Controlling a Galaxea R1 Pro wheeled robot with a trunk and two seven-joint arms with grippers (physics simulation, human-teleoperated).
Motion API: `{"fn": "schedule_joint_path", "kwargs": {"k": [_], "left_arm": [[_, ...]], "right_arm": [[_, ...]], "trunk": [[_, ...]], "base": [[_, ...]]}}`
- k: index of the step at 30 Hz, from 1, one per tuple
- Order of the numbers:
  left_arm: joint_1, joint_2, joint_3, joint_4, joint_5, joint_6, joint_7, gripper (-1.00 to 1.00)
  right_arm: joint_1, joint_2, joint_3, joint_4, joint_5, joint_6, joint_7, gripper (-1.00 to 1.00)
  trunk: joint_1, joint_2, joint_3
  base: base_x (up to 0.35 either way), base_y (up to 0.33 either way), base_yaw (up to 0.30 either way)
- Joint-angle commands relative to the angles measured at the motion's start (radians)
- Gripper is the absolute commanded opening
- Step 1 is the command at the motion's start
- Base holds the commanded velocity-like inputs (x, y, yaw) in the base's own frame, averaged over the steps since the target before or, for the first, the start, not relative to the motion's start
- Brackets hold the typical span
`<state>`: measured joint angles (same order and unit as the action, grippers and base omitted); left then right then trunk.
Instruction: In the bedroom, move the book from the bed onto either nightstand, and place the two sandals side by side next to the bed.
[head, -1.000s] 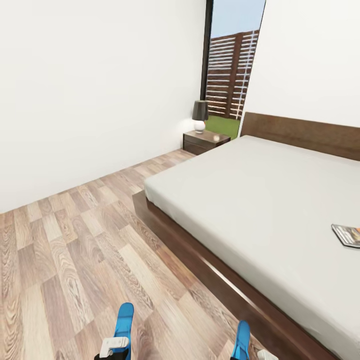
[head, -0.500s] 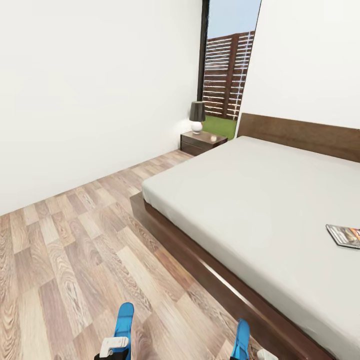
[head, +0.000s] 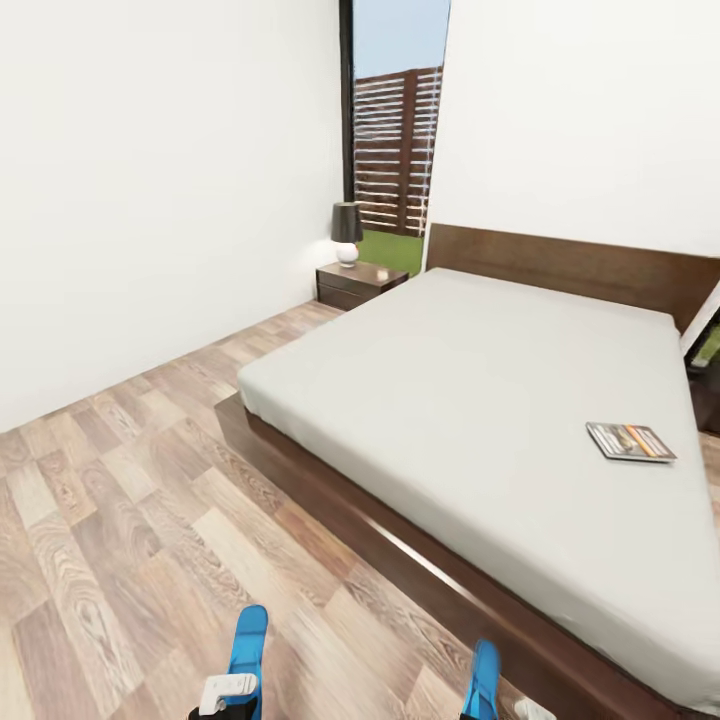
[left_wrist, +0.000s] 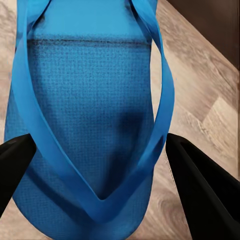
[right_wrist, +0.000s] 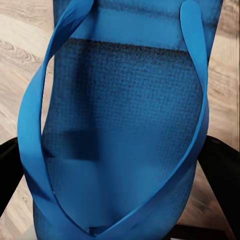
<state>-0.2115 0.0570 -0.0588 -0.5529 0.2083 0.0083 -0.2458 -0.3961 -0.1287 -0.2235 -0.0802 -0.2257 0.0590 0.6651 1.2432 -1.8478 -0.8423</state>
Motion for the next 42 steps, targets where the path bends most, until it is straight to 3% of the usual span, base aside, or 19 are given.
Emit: {"fn": "schedule_joint_path", "kwargs": {"k": [1,14,42], "left_arm": [[0.0,0.001,-0.006,-0.001,0.011,0.001,0.0,-1.0],[0.0,0.001,-0.006,-0.001,0.01,0.001,0.0,-1.0],[0.0,0.001,-0.006,-0.001,0.01,0.001,0.0,-1.0]], "right_arm": [[-0.001,0.0,0.0,0.0,-0.009,0.006,0.004,-1.0],[-0.001,0.0,0.0,0.0,-0.01,0.007,0.007,-1.0],[-0.001,0.0,0.0,0.0,-0.011,0.007,0.007,-1.0]], "trunk": [[0.0,0.0,-0.001],[0.0,0.0,0.0],[0.0,0.0,0.013]], "base": [[0.0,0.0,-0.3],[0.0,0.0,-0.133],[0.0,0.0,-0.29]]}}
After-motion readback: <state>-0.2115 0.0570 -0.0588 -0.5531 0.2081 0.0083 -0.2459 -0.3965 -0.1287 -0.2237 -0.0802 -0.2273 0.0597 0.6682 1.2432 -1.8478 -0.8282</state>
